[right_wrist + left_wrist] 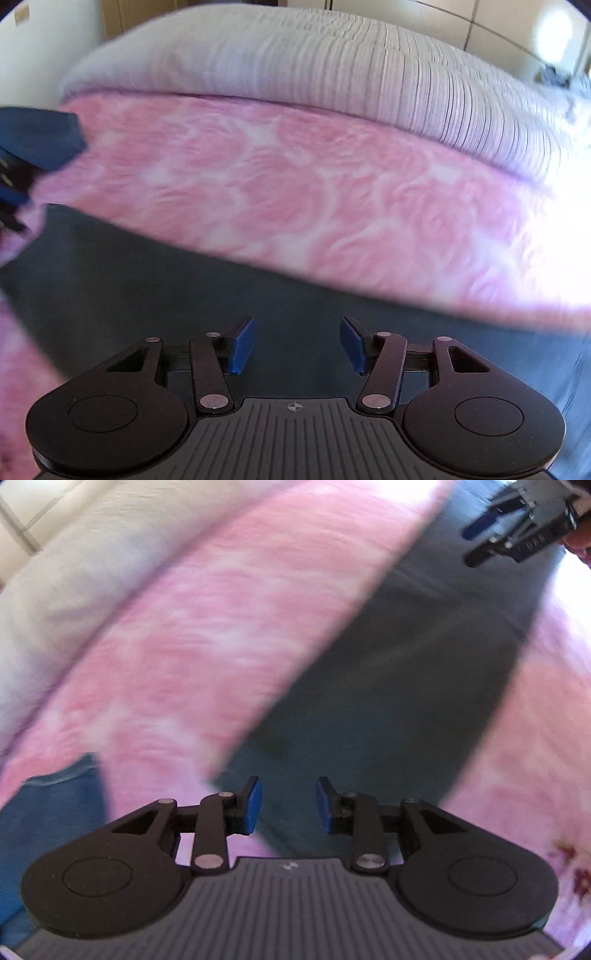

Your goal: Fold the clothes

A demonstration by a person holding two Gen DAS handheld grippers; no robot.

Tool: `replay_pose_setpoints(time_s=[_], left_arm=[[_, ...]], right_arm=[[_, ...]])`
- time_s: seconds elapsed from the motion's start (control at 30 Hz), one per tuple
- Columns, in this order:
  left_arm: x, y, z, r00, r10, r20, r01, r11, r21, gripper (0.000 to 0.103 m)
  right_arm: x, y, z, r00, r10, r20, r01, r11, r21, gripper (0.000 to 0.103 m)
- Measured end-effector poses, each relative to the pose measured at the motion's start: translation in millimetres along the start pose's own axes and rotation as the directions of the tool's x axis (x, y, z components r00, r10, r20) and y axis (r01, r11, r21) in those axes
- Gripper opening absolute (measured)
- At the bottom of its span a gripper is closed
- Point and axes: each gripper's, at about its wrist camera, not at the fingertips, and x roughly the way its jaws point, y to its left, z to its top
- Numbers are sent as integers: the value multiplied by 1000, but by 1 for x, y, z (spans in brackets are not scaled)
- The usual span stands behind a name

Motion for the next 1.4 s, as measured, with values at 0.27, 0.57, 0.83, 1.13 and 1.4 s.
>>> replay_pose_setpoints(time_s=[0.27, 0.57, 0.83, 1.13, 1.4], left_arm=[[4, -49, -21, 997, 69, -21, -62, 971, 232, 31], [19, -99, -67, 975, 224, 11, -174, 723, 669, 43], [16, -106, -74, 951, 309, 26, -246, 701, 669, 15], [19, -84, -61, 960, 281, -15, -223, 791, 570, 33], [-53, -48, -74, 947, 320, -8, -316, 938, 141, 47]], right_arm=[[-32, 26, -68, 997, 1, -78, 13, 985, 172, 55], [-48, 5, -104, 969, -183, -165, 207, 968, 144, 55], [-60, 4, -107, 972, -181, -151, 200, 972, 122, 55], [-68, 73, -88, 998, -38, -56, 33, 996, -83, 55], [-26, 210, -63, 979, 200, 30, -158, 850, -503, 55]])
